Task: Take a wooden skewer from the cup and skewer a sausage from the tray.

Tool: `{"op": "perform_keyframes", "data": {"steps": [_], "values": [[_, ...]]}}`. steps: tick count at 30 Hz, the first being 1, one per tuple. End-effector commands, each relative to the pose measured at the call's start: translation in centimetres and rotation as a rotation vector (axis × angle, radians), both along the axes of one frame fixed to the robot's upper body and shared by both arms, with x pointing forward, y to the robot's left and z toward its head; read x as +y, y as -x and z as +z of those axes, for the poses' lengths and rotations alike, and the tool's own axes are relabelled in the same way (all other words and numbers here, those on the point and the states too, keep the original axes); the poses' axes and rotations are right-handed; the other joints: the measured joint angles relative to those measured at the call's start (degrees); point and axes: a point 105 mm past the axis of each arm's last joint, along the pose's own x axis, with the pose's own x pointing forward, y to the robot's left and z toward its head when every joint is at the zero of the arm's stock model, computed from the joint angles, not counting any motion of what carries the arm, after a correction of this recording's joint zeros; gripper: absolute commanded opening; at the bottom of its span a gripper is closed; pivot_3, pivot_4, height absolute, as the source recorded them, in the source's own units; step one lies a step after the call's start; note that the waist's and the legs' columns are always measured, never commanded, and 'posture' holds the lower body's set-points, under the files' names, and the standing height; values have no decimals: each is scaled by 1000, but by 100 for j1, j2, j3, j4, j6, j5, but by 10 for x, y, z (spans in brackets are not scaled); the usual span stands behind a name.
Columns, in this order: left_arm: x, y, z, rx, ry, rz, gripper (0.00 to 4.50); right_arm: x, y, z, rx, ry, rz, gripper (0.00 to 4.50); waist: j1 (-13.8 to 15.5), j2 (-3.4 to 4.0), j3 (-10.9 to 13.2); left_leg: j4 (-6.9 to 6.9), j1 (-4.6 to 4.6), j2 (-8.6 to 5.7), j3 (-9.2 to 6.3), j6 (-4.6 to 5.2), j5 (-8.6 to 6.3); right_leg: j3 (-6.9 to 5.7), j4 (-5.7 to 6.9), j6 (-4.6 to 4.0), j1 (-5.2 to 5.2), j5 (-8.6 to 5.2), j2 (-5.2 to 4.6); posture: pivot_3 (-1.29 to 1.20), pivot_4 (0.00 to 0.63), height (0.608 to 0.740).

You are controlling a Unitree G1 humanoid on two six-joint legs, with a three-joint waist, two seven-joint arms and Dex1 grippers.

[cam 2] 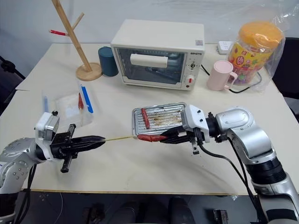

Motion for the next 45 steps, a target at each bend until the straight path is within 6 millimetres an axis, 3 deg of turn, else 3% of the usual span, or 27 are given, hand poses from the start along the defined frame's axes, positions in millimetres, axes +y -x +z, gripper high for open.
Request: {"op": "perform_keyframes", "data": {"steps": [1,20,33,45], "values": [[-6,4,7,-22,4,-44,0,-2,4,9,-38,-7,1,324,2,0,0,0,0,0,0,0,0,0,0,0,0,0,0,0,150,740],[-19,-1,6,-26,25,-53,0,5,7,7,-23,-6,13,324,3,-1,1,3,0,-1,0,0,0,-1,2,0,0,0,0,0,150,740],[-6,1,6,18,-19,-33,0,-2,5,7,-14,4,-4,324,5,-1,1,3,0,-1,0,0,0,-1,2,0,0,0,0,0,150,740],[-13,3,9,29,-4,-45,0,-3,4,5,-2,7,-10,324,5,-1,1,3,0,-1,0,0,0,0,3,0,0,0,0,0,150,740]]}}
